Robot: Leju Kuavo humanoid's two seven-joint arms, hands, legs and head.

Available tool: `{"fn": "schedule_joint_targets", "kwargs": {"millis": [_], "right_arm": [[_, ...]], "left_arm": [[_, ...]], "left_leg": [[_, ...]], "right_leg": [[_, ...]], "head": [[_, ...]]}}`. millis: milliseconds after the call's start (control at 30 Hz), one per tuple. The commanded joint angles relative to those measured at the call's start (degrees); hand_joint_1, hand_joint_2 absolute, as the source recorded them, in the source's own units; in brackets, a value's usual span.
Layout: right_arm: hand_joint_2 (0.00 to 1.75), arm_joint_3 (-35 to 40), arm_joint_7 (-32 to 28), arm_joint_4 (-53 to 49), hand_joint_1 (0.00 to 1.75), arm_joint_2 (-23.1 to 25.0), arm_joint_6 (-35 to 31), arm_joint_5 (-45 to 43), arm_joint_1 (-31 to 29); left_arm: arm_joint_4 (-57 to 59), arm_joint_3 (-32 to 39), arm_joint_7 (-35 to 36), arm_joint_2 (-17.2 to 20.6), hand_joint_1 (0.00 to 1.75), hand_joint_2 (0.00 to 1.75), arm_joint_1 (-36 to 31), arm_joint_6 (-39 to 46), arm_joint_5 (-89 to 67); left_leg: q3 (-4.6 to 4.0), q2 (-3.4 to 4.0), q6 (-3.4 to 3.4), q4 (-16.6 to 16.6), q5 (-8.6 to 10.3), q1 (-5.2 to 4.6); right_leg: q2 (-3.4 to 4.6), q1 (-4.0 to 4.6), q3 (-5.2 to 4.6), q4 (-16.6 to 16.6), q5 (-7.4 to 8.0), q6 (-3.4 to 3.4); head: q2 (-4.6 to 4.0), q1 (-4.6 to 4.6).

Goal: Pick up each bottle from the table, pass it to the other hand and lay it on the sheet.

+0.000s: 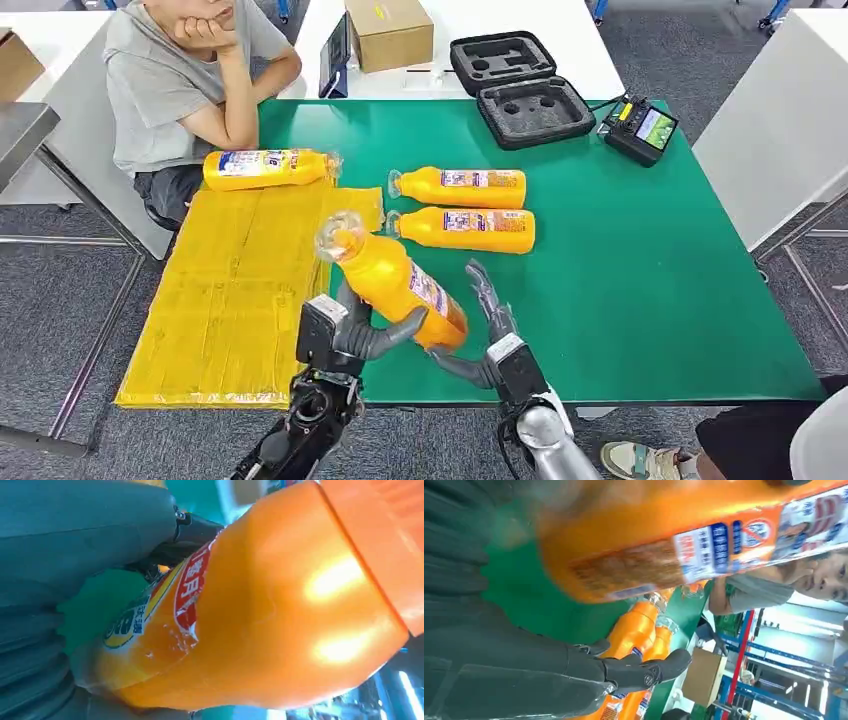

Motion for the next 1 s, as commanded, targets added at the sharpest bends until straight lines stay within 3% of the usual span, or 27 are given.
{"fn": "schedule_joint_targets", "kwargs": {"millis": [33, 633, 767, 867, 933, 1000], "right_arm": [[1.75, -1.4, 0.1, 2.7, 0.0, 1.0, 0.1, -0.2, -1.5], [1.75, -1.4, 0.1, 2.6, 0.0, 1.0, 0.3, -0.2, -1.4], [1.75, -1.4, 0.1, 2.8, 0.0, 1.5, 1.4, -1.3, -1.7], [1.75, -1.4, 0.1, 3.2, 0.0, 1.7, 1.7, -1.7, -1.9], [1.75, -1.4, 0.1, 3.5, 0.0, 1.8, 2.3, -2.0, -2.1], [1.75, -1.4, 0.1, 4.7, 0.0, 2.0, 3.2, -2.2, -3.1]], "left_arm": [[-2.5, 0.2, 1.2, 4.2, 1.75, 1.75, -2.7, 0.5, -1.0], [-3.0, -0.2, 0.9, 4.4, 1.75, 1.75, -2.4, 1.6, -3.2], [-6.5, 1.0, 2.9, 7.9, 1.75, 1.75, -3.2, 4.7, -10.6], [-6.2, 2.2, 3.4, 10.9, 1.64, 1.75, -3.9, 7.3, -15.3], [-4.8, 2.5, 4.4, 12.5, 1.62, 1.75, -5.3, 14.7, -25.4], [-3.7, 2.0, 11.0, 14.6, 1.68, 1.75, -6.6, 20.7, -42.5]], "left_leg": [[0.21, 0.05, -0.1, 0.0, -0.07, 0.05], [0.25, 0.02, -0.1, 0.0, -0.09, 0.06], [0.13, 0.07, -0.08, 0.0, -0.06, 0.05], [0.24, 0.15, -0.11, 0.0, -0.08, 0.05], [0.25, 0.14, -0.12, -0.1, -0.06, 0.06], [0.3, 0.09, -0.16, 0.0, -0.08, 0.1]], "right_leg": [[0.12, 0.04, 0.19, 0.0, -0.04, -0.08], [0.1, 0.04, 0.23, 0.0, -0.06, -0.09], [0.13, 0.03, 0.09, 0.0, -0.02, -0.07], [0.22, 0.03, 0.17, 0.0, -0.03, -0.09], [0.22, 0.04, 0.18, 0.0, -0.02, -0.11], [0.19, 0.09, 0.25, 0.0, -0.04, -0.14]], "head": [[0.0, 0.02], [0.0, 0.02], [0.0, 0.02], [0.0, 0.02], [0.0, 0.02], [0.0, 0.02]]}}
